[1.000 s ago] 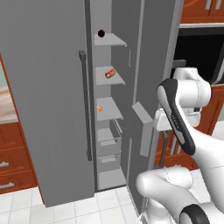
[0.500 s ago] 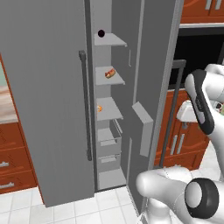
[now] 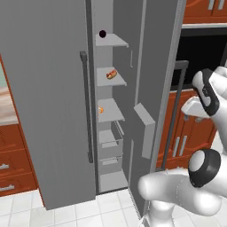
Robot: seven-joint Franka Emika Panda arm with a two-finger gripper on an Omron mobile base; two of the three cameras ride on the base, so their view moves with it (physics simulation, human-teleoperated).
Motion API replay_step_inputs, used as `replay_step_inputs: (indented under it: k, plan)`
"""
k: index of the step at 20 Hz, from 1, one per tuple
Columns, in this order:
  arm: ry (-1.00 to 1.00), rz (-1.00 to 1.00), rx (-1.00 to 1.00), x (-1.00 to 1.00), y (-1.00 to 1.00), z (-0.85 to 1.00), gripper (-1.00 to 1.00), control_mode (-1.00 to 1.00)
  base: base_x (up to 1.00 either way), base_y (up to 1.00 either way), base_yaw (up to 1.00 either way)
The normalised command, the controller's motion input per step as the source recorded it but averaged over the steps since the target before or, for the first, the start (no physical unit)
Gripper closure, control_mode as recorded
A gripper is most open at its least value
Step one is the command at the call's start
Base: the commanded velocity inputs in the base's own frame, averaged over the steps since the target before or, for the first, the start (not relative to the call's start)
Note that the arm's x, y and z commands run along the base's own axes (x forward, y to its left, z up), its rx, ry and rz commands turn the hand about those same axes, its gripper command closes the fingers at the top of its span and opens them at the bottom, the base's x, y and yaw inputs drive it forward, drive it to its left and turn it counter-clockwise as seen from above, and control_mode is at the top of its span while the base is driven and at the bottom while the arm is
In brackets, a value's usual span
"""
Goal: Store the hot dog in the freezer for long-term storage. Close the freezer door after placing the cooked food.
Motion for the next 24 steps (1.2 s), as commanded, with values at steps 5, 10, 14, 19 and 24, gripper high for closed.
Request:
replay_step_inputs:
  k: [5, 10, 14, 19, 24]
  plan:
    - [-0.39, 0.03, 0.07, 0.28, -0.13, -0.2, -1.0, -1.0, 0.0, 0.0, 0.0]
    - [-0.33, 0.0, 0.02, 0.24, -0.12, -0.2, -1.0, -1.0, 0.0, 0.0, 0.0]
    - [-0.24, 0.0, 0.0, 0.19, -0.21, -0.14, -1.0, -1.0, 0.0, 0.0, 0.0]
    - [0.0, -0.05, 0.0, 0.39, 0.0, -0.08, -1.0, -1.0, 0.0, 0.0, 0.0]
    - [0.0, 0.0, 0.0, 0.73, -0.32, -0.02, -1.0, -1.0, 0.0, 0.0, 0.0]
